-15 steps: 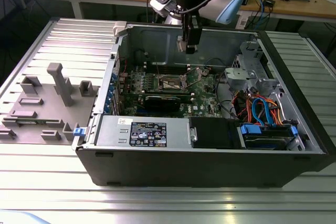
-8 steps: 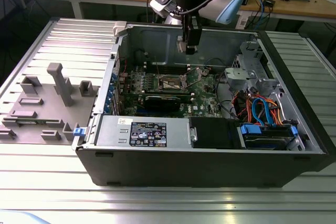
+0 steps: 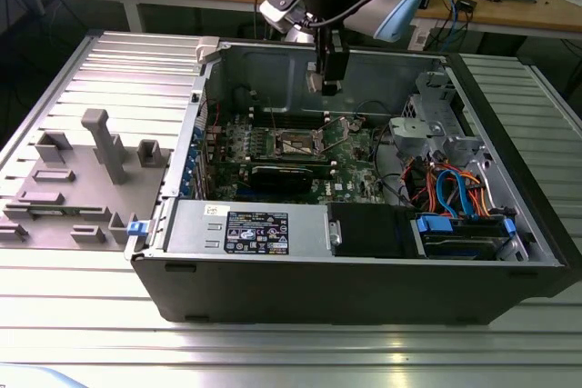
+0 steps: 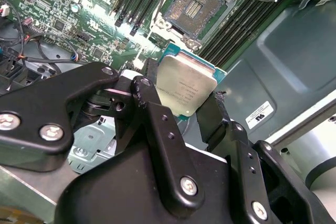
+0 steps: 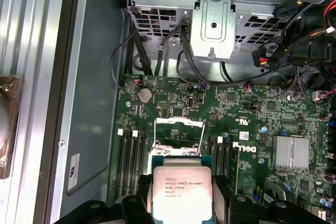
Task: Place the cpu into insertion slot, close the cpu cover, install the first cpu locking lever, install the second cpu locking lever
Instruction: 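Place the cpu into insertion slot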
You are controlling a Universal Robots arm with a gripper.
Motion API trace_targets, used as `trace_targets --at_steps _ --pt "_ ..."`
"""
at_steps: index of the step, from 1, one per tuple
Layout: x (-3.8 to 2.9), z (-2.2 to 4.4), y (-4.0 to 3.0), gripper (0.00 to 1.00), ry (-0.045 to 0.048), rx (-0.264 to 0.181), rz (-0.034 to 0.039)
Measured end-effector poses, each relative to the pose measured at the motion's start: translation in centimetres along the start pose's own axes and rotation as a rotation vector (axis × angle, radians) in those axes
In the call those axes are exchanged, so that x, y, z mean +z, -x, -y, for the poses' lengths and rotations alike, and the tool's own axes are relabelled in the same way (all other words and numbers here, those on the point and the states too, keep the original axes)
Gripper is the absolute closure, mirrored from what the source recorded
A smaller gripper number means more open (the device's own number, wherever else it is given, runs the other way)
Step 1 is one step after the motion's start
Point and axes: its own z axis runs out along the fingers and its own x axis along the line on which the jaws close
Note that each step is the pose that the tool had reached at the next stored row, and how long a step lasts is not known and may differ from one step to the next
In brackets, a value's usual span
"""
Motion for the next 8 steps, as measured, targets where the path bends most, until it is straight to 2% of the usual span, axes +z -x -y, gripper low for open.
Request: trace_targets --at_steps 8 --pt "0.22 0.02 0.0 0.46 0.0002 0.0 -0.0002"
